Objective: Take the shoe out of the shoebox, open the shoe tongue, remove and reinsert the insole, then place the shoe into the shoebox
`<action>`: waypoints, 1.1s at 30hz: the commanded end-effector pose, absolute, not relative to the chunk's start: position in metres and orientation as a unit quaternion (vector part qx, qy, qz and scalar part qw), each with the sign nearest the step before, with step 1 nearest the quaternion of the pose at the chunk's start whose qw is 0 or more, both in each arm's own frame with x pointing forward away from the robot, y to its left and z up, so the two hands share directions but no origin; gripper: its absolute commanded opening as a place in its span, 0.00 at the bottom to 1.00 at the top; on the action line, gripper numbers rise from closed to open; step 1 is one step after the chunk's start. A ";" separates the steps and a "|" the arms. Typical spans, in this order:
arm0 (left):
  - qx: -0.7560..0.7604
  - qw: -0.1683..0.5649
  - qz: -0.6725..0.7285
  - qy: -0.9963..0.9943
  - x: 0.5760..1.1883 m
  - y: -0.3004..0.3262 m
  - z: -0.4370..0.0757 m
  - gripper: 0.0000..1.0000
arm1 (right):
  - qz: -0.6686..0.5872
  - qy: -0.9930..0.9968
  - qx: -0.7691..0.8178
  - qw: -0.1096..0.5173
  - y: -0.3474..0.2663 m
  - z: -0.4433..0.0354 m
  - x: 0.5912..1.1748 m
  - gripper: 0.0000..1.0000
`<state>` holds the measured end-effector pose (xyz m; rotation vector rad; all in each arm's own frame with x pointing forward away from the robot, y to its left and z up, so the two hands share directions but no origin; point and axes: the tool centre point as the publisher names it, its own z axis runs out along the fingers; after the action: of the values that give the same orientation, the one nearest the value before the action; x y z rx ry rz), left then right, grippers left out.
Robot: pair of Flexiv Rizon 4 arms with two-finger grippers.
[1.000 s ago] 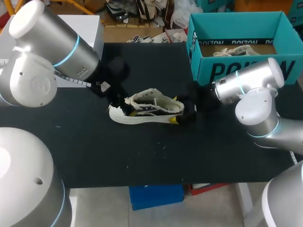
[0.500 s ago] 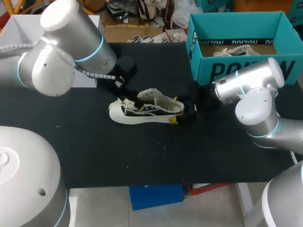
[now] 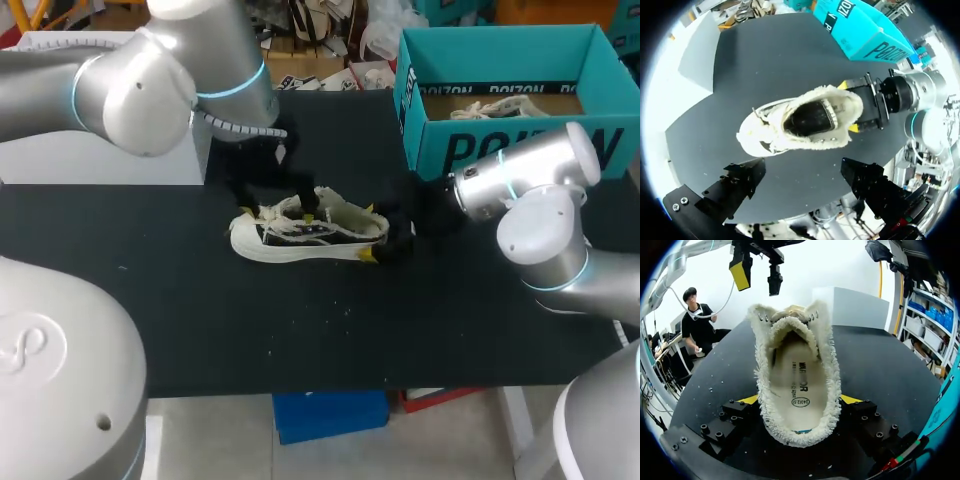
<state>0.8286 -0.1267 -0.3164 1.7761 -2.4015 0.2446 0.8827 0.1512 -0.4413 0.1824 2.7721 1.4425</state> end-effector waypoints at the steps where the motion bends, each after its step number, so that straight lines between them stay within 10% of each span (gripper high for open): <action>1: 0.770 -0.003 -0.158 -0.618 0.839 -0.143 -0.311 1.00 | 0.460 0.886 0.059 0.006 0.153 -0.445 0.883 0.00; 33: 0.710 -0.138 -0.140 -0.677 0.864 -0.175 -0.344 1.00 | 0.460 0.886 0.059 0.006 0.153 -0.445 0.883 0.00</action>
<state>0.8589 -0.1704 -0.3373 2.4336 -2.3264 -0.3964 0.8827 0.1513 -0.4413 0.1823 2.7715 1.4431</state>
